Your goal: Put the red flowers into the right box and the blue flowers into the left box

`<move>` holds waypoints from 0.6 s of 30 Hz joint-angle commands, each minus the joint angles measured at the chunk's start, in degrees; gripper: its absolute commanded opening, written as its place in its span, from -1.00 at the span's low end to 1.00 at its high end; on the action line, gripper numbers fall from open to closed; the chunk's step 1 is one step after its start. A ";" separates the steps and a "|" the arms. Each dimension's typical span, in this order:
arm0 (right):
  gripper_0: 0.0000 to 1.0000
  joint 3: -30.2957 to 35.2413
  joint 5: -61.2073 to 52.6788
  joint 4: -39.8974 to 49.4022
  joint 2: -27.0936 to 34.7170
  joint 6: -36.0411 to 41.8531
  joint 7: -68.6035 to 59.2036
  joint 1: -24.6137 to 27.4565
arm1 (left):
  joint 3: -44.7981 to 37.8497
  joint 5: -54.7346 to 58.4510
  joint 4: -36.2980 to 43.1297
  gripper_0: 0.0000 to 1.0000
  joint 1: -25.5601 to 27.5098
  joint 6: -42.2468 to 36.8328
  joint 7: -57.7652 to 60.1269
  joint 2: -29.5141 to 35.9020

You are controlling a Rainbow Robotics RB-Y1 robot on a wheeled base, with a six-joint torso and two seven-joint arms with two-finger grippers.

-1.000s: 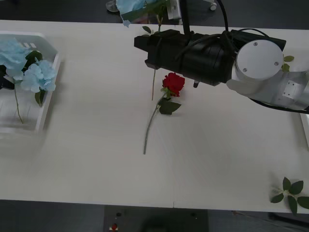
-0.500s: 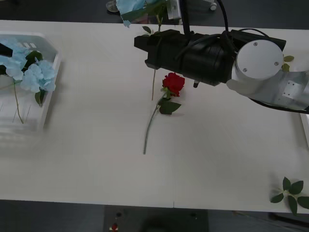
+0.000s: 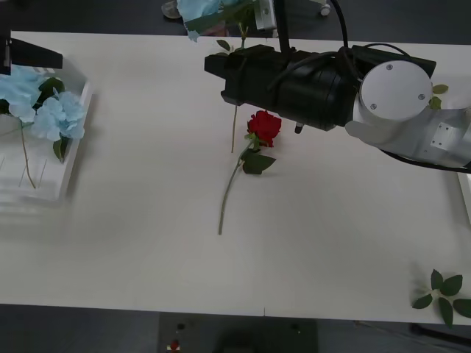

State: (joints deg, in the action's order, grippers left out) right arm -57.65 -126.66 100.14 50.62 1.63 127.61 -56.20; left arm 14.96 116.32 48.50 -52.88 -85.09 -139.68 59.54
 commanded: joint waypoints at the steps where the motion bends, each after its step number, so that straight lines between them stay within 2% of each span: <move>1: -1.00 0.34 -0.17 0.58 0.10 -0.22 0.54 -1.11 | -0.02 4.61 -2.19 0.68 -0.47 -2.37 -8.41 -3.12; 4: -1.00 0.34 -0.17 0.58 0.10 -0.22 0.54 -1.11 | -0.02 8.04 -3.68 0.68 0.24 -3.33 -15.09 -6.28; 8: -1.00 0.34 -0.17 0.58 0.10 -0.22 0.54 -1.11 | -0.02 11.20 -3.59 0.67 1.73 -3.86 -15.32 -9.71; 18: -1.00 0.34 -0.17 0.58 0.10 -0.22 0.54 -1.11 | 0.07 11.64 -7.63 0.68 1.99 -10.89 -15.32 -17.44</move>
State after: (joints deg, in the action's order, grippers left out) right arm -57.65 -126.66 100.14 50.62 1.63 127.61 -56.20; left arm 14.96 127.75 42.16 -50.24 -94.98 -154.72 43.65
